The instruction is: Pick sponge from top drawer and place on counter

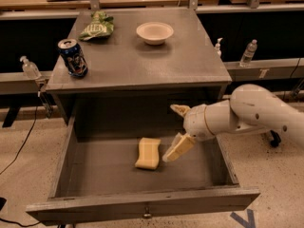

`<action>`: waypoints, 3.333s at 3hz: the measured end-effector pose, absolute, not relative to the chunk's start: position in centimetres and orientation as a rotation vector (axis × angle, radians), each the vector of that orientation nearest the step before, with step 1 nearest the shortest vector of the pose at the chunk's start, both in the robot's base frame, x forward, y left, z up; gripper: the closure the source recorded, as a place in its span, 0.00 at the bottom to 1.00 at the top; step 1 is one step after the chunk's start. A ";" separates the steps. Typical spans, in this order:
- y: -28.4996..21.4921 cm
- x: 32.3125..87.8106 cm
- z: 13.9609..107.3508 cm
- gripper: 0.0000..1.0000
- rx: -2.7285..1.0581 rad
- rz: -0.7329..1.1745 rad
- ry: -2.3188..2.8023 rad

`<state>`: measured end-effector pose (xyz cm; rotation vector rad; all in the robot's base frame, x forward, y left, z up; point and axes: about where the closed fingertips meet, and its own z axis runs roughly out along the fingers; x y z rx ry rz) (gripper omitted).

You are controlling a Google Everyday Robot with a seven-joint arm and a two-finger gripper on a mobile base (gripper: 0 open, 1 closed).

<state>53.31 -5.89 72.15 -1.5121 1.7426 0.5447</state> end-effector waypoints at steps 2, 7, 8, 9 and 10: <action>-3.4 52.5 64.5 0.00 -1.521 0.628 1.646; 1.0 52.8 59.7 0.72 -1.588 0.672 1.879; 0.4 53.5 62.3 1.00 -1.550 0.682 1.813; -0.5 54.2 71.0 1.00 -1.545 0.635 1.608; -1.6 53.8 80.1 1.00 -1.586 0.551 1.410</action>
Offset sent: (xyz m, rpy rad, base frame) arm -0.0110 0.0506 -0.1092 0.0992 -0.0333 0.1381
